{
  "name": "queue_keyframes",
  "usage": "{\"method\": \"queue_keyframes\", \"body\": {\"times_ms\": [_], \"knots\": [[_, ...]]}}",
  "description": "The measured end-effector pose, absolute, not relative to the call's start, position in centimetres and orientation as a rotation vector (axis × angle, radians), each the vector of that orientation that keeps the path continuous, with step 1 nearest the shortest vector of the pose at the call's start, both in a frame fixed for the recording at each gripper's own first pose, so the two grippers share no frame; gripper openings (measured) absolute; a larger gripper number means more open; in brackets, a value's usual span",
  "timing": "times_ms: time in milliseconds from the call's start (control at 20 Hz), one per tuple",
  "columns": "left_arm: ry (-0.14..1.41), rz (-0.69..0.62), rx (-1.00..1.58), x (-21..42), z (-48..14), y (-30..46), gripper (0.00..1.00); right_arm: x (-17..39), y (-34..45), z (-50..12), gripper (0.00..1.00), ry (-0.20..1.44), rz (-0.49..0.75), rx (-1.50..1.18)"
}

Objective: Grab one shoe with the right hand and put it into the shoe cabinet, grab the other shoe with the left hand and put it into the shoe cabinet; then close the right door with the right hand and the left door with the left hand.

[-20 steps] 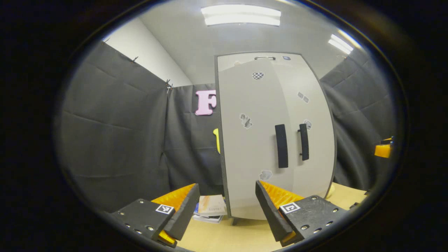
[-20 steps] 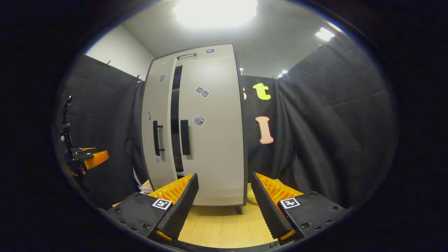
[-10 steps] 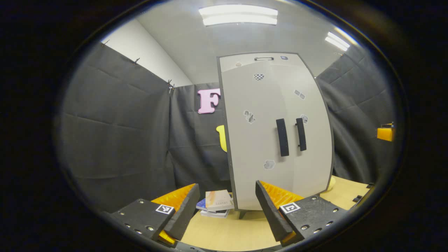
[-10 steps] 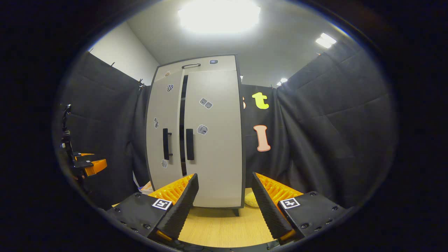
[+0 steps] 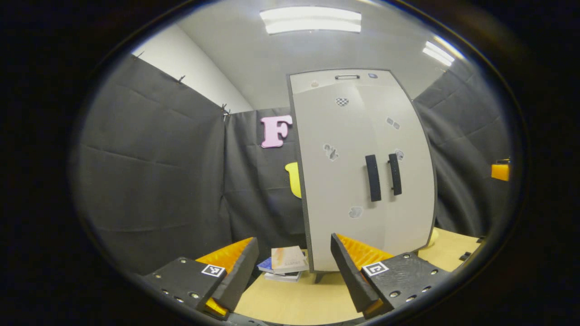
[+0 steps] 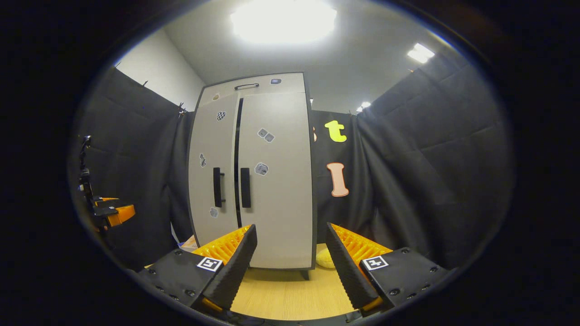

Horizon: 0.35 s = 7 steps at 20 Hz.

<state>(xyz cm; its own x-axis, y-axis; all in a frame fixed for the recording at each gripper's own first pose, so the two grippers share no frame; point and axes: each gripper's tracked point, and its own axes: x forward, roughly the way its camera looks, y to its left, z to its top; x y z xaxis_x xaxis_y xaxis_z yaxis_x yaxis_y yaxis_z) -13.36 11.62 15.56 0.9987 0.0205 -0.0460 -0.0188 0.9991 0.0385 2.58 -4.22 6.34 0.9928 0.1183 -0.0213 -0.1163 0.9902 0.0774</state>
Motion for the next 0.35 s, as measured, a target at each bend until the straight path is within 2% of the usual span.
{"method": "queue_keyframes", "body": {"times_ms": [300,350], "knots": [[0.044,0.020,0.040,-13.49,15.53,12.05,1.00,2.67,-4.32,6.31,0.96,0.023,0.115,0.062],[0.044,0.018,0.041,-13.43,15.59,11.92,1.00,2.70,-4.33,6.38,0.92,0.021,0.114,0.062]]}}
